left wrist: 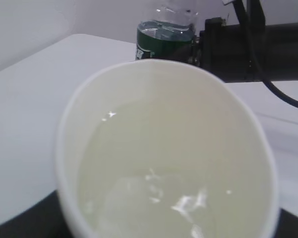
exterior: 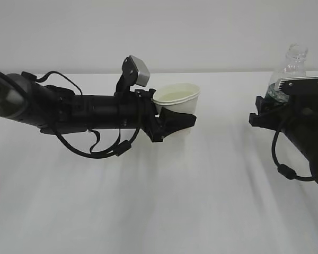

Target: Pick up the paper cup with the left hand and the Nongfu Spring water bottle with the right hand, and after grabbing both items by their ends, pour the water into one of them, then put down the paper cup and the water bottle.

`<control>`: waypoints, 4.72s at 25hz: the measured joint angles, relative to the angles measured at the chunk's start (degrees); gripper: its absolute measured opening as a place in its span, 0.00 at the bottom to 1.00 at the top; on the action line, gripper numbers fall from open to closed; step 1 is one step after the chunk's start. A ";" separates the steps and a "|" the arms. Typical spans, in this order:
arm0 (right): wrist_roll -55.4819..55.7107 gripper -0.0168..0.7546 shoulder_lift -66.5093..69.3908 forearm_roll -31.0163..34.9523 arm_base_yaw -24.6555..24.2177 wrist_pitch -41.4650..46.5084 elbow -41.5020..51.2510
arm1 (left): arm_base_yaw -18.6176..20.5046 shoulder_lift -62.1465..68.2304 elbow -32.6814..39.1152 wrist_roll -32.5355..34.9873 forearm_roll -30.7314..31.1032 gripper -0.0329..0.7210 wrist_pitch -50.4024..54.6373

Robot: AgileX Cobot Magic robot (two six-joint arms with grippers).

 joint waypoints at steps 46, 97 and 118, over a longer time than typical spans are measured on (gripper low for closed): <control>0.00 0.67 0.00 0.00 0.00 0.00 0.00 | 20.34 0.00 0.00 1.67 -4.67 0.62 0.14; 0.00 0.67 0.00 -2.11 0.00 0.00 0.00 | 36.79 1.43 6.51 7.97 -7.35 0.62 1.12; 0.00 0.67 0.00 -2.88 0.00 0.00 0.00 | 32.21 9.54 6.51 21.42 -29.97 0.62 -1.84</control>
